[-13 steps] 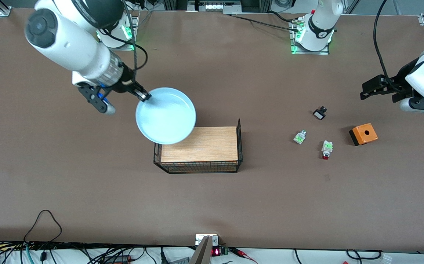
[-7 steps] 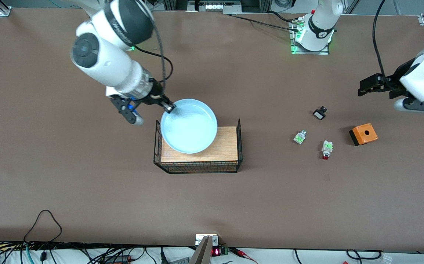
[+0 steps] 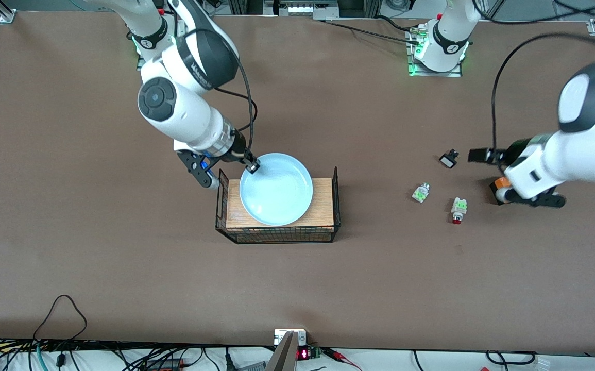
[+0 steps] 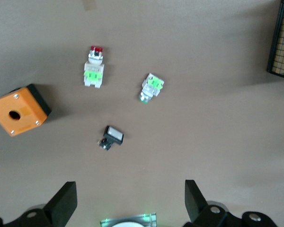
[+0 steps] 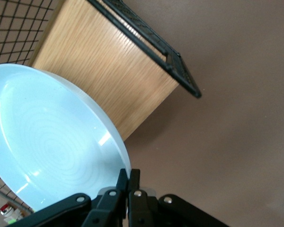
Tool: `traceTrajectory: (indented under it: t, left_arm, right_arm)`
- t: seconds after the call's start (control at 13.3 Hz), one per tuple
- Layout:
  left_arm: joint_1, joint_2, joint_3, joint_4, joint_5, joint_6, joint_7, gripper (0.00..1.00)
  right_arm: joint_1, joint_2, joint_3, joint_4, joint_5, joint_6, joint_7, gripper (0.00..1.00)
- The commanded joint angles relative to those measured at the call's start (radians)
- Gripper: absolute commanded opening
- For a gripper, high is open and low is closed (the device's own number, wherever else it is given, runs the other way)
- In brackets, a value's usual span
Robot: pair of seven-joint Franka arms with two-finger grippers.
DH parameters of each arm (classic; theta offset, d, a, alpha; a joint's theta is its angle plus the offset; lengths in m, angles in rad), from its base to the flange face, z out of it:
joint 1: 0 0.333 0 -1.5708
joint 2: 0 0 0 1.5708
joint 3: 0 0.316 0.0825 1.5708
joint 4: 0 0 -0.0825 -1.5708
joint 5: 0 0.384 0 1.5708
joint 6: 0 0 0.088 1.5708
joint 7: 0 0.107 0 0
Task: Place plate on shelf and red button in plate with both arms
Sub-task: 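Lower the plate onto the tray while the left gripper reaches the red button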
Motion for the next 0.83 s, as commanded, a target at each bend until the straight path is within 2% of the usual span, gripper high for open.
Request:
traceTrajectory:
  t: [0.0, 0.15, 0.38, 0.6, 0.75]
  left_arm:
    - [0.002, 0.063, 0.000, 0.000, -0.020, 0.027, 0.014, 1.00]
    - [-0.007, 0.088, 0.002, -0.047, -0.005, 0.131, 0.010, 1.00]
    - [0.006, 0.101, 0.002, -0.187, 0.024, 0.371, 0.045, 1.00]
    - [0.008, 0.169, 0.002, -0.192, 0.116, 0.467, 0.172, 1.00]
    - [0.028, 0.235, 0.005, -0.192, 0.130, 0.530, 0.239, 1.00]
  right_arm:
    - [-0.001, 0.033, -0.002, 0.030, 0.004, 0.015, -0.009, 0.00]
    - [-0.001, 0.044, -0.002, 0.029, 0.002, 0.051, -0.026, 0.00]
    - [-0.004, 0.059, -0.004, 0.029, 0.004, 0.064, -0.028, 0.00]
    - [-0.007, 0.067, -0.004, 0.029, 0.004, 0.069, -0.031, 0.01]
    - [-0.028, 0.067, -0.007, 0.029, 0.017, 0.071, -0.060, 0.65]
